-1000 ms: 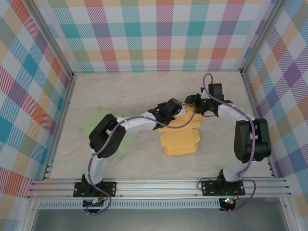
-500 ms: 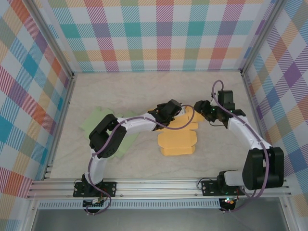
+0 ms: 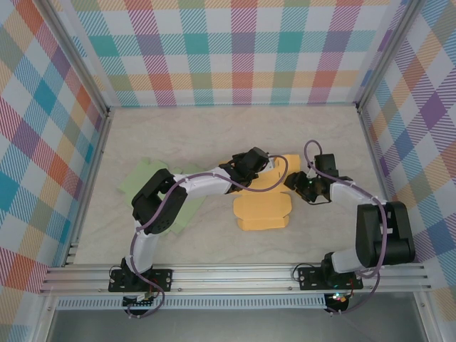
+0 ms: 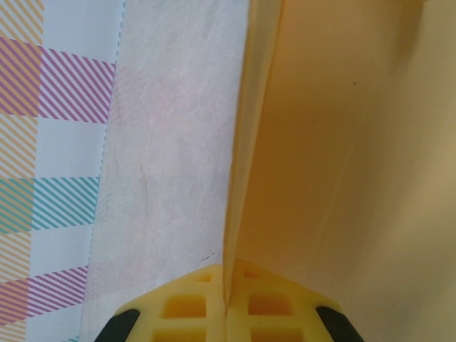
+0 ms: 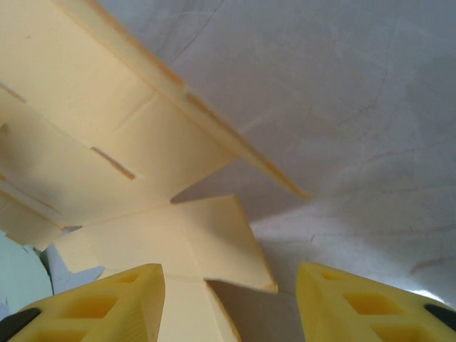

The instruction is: Fold the paper box

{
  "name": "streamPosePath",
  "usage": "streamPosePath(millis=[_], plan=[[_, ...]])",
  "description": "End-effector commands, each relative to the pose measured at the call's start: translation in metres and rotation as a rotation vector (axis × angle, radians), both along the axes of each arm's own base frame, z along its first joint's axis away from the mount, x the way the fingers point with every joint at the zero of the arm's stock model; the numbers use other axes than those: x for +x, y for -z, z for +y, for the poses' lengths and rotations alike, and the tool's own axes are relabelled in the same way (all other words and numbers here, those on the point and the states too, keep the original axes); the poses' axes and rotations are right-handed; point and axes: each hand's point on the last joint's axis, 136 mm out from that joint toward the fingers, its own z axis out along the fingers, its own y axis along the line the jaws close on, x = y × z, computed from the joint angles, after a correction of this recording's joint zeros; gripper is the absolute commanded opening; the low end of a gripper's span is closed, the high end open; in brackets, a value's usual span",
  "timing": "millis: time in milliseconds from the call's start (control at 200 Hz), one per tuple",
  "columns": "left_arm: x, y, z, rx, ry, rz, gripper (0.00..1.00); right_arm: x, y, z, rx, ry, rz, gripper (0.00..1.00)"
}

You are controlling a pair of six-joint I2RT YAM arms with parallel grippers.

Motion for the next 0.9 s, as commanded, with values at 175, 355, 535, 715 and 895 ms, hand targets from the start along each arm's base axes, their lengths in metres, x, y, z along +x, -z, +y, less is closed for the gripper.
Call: streamPosePath(millis=[175,355,535,715,895], plan=[[-0.001,-0.011,-0.001,-0.012,-0.015,-0.010,0.00,0.022,-0.002,0.016,0.026,-0.053,-0.069,0.45],[-0.001,-0.009,0.000,-0.007,-0.018,-0.006,0.00,0.025,-0.022,0.025,0.027,-0.078,-0.132,0.42],[0.000,-0.009,-0.001,-0.016,-0.025,-0.006,0.00,0.023,-0.031,0.030,0.030,-0.069,-0.152,0.38],[-0.001,-0.008,-0.003,-0.025,-0.027,-0.001,0.00,0.026,-0.038,0.042,0.062,-0.071,-0.188,0.36],[0.000,-0.010,-0.003,-0.036,-0.033,-0.004,0.00,0.033,-0.027,0.061,0.106,-0.096,-0.172,0.32]])
